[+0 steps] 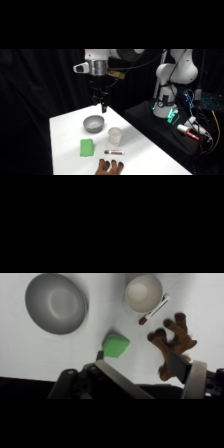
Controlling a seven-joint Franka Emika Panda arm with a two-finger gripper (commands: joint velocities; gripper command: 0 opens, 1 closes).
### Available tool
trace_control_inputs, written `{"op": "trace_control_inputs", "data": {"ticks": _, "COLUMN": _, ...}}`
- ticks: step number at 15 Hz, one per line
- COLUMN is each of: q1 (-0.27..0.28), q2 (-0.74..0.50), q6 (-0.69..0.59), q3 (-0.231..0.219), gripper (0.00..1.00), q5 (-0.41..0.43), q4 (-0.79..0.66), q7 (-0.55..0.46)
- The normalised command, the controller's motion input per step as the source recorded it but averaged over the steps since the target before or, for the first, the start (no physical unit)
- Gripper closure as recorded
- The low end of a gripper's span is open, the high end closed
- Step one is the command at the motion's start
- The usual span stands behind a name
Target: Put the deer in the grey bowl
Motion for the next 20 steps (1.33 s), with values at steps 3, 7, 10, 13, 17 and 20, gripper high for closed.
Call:
{"op": "trace_control_inputs", "data": {"ticks": 3, "q1": -0.009, "q2": 0.06, "q6": 0.05, "q3": 0.022, "gripper": 0.00, "q5": 0.001, "q4": 0.05, "q7": 0.00}}
{"op": "trace_control_inputs", "data": {"ticks": 7, "q1": 0.008, "q2": 0.22, "q6": 0.16, "q3": 0.036, "gripper": 0.00, "q5": -0.032, "q4": 0.22, "q7": 0.00}}
{"op": "trace_control_inputs", "data": {"ticks": 10, "q1": 0.026, "q2": 0.32, "q6": 0.14, "q3": 0.034, "gripper": 0.00, "q5": -0.093, "q4": 0.35, "q7": 0.01}}
{"op": "trace_control_inputs", "data": {"ticks": 13, "q1": 0.043, "q2": 0.30, "q6": 0.04, "q3": 0.043, "gripper": 0.00, "q5": -0.086, "q4": 0.36, "q7": -0.01}}
{"op": "trace_control_inputs", "data": {"ticks": 17, "q1": 0.100, "q2": 0.23, "q6": -0.01, "q3": 0.089, "gripper": 0.00, "q5": -0.068, "q4": 0.33, "q7": -0.01}}
{"op": "trace_control_inputs", "data": {"ticks": 20, "q1": 0.128, "q2": 0.23, "q6": -0.03, "q3": 0.098, "gripper": 0.00, "q5": -0.083, "q4": 0.34, "q7": -0.03}}
